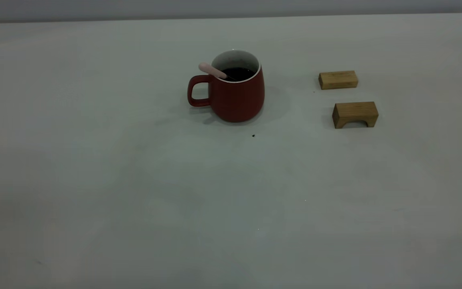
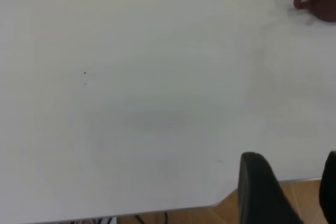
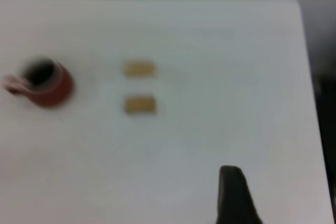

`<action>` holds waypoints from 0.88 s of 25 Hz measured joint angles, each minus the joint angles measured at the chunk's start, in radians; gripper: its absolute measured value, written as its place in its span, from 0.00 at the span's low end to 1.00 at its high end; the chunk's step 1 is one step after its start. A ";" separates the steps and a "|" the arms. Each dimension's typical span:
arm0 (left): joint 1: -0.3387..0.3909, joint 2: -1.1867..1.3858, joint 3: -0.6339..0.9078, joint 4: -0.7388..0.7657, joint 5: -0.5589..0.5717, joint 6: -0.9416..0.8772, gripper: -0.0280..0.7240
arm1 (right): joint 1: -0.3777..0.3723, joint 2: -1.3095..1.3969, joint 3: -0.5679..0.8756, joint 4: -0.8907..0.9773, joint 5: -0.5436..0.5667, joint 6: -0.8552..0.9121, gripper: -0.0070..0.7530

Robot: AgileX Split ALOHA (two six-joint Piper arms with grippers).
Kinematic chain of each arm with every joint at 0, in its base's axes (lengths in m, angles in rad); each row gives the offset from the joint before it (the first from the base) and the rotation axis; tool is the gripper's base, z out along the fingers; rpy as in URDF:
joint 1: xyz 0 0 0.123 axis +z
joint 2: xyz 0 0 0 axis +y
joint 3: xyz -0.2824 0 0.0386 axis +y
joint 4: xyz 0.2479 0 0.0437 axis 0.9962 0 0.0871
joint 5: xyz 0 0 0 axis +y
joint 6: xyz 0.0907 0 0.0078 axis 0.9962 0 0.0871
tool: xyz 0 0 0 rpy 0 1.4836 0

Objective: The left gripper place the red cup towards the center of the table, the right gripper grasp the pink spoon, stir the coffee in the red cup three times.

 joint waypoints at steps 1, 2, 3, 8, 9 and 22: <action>0.000 0.000 0.000 0.000 0.000 0.000 0.51 | -0.022 -0.052 0.070 -0.001 -0.001 0.000 0.67; 0.000 0.000 0.000 0.000 0.000 0.000 0.51 | -0.040 -0.113 0.149 -0.001 -0.004 0.001 0.67; 0.000 0.000 0.000 0.000 0.000 0.000 0.51 | -0.049 -0.170 0.224 -0.001 -0.016 0.002 0.67; 0.000 0.000 0.000 0.000 0.000 0.000 0.51 | -0.051 -0.385 0.490 0.030 -0.130 0.003 0.67; 0.000 0.000 0.000 0.000 0.000 0.000 0.51 | -0.051 -0.418 0.525 0.034 -0.138 0.004 0.67; 0.000 0.000 0.000 0.000 0.000 0.000 0.51 | -0.051 -0.616 0.598 0.046 -0.112 -0.067 0.67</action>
